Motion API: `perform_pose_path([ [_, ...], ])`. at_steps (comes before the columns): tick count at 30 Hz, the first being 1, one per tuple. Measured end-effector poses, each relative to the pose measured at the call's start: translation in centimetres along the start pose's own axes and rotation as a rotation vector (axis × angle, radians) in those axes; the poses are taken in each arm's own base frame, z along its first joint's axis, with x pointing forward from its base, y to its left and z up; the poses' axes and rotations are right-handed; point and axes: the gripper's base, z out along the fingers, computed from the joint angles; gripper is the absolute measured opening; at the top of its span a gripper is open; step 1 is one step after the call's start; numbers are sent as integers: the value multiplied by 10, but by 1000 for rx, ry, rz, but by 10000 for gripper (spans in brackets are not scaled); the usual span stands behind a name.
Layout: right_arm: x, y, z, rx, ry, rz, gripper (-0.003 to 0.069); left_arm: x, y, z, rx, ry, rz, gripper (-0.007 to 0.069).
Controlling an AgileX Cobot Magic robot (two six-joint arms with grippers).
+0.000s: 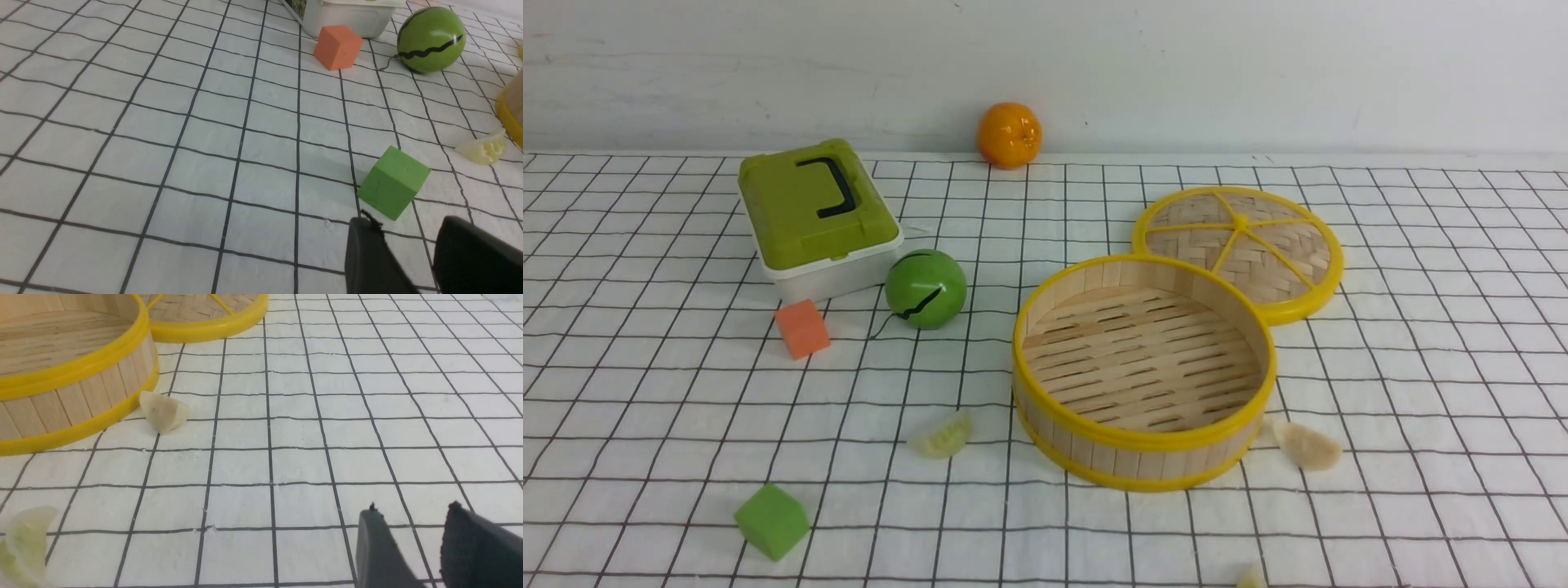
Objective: Put the dumplings into the steamer on the table with the white tablecloth.
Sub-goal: 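Reach for and grasp a dumpling on the table with the left gripper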
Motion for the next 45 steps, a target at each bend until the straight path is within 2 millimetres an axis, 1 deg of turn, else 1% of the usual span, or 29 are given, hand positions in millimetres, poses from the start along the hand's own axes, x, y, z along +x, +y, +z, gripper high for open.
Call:
perform_pose_path([
  [20,0,1,0,-9,0,25,239,0,0,0,1,-4,-1,239],
  [21,0,2,0,-17,1,45,239,-1,-1,0,9,-9,-33,239],
  [22,0,3,0,-29,1,75,239,-2,-2,0,21,-17,-81,239],
  [23,0,4,0,-42,2,110,239,-2,-3,0,39,-20,-165,239],
  [24,0,6,0,-62,5,171,239,-3,-7,0,77,-19,-346,239],
  [25,0,8,0,-82,9,238,239,-3,-9,0,105,-11,-491,239],
  [26,0,10,-1,-112,16,331,239,-4,-12,-1,140,4,-681,239],
  [28,-1,16,-1,-176,37,551,239,-5,-17,-2,198,37,-1003,239],
  [29,-1,19,-2,-213,53,682,239,-6,-18,-2,220,52,-1122,239],
  [32,-5,26,-3,-305,80,985,239,-9,-21,-3,265,83,-1372,239],
  [33,-6,27,-4,-323,81,1040,239,-9,-22,-3,271,86,-1401,239],
  [36,-8,28,-4,-343,77,1106,239,-10,-22,-3,280,88,-1437,239],
  [39,-9,28,-4,-344,65,1123,239,-11,-24,-4,295,102,-1456,239],
  [41,-10,27,-4,-348,59,1138,239,-19,-27,-8,324,88,-1358,239],
  [44,-11,28,-4,-358,59,1142,233,-53,-39,-28,419,0,-1062,239],
  [45,-12,29,-5,-368,57,1114,225,-66,-45,-37,451,-35,-925,239],
])
